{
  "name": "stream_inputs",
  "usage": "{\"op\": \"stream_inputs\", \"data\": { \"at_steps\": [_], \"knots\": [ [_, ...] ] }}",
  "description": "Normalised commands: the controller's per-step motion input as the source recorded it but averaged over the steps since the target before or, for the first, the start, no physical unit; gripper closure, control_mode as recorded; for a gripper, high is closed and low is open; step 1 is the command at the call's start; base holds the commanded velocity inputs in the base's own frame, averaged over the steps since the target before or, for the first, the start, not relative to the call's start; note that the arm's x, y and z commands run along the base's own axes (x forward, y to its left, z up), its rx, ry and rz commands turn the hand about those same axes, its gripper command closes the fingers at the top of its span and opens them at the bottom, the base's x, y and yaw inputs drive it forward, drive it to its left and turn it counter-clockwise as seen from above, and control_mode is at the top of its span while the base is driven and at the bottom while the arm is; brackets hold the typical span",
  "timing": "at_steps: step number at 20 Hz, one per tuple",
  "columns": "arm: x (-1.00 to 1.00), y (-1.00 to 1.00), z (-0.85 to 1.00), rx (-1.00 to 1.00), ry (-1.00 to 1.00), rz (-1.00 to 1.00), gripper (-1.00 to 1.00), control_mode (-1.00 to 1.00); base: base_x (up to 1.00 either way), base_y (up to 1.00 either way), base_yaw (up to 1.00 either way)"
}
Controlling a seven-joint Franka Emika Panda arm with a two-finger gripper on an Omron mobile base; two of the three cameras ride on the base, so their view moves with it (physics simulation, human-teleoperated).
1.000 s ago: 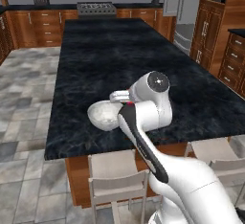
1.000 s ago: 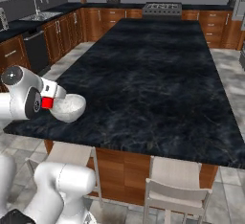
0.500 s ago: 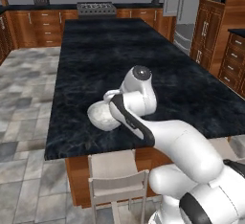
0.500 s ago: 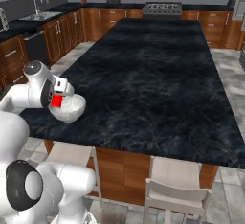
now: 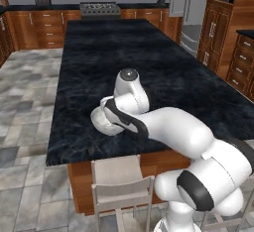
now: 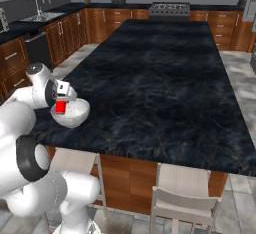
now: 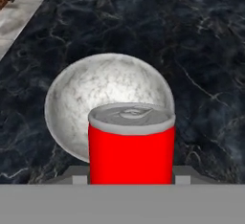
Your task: Open the fridge, grab two sodas, and place both sodas inside the bowl with ice on the dining counter.
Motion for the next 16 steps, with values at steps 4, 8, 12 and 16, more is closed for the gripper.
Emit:
{"op": "stream_inputs", "data": {
  "at_steps": [4,8,12,16],
  "knots": [
    [0.31,0.0,-0.31,0.0,0.09,0.01,1.0,-1.0,0.0,0.0,0.0],
    [0.35,0.0,-0.29,0.0,0.09,0.01,1.0,-1.0,0.0,0.0,0.0],
    [0.26,0.03,-0.29,0.0,0.08,0.0,1.0,-1.0,0.0,0.0,0.0],
    [0.13,0.09,-0.27,0.0,0.05,0.0,1.0,-1.0,0.0,0.0,0.0]
  ]
}}
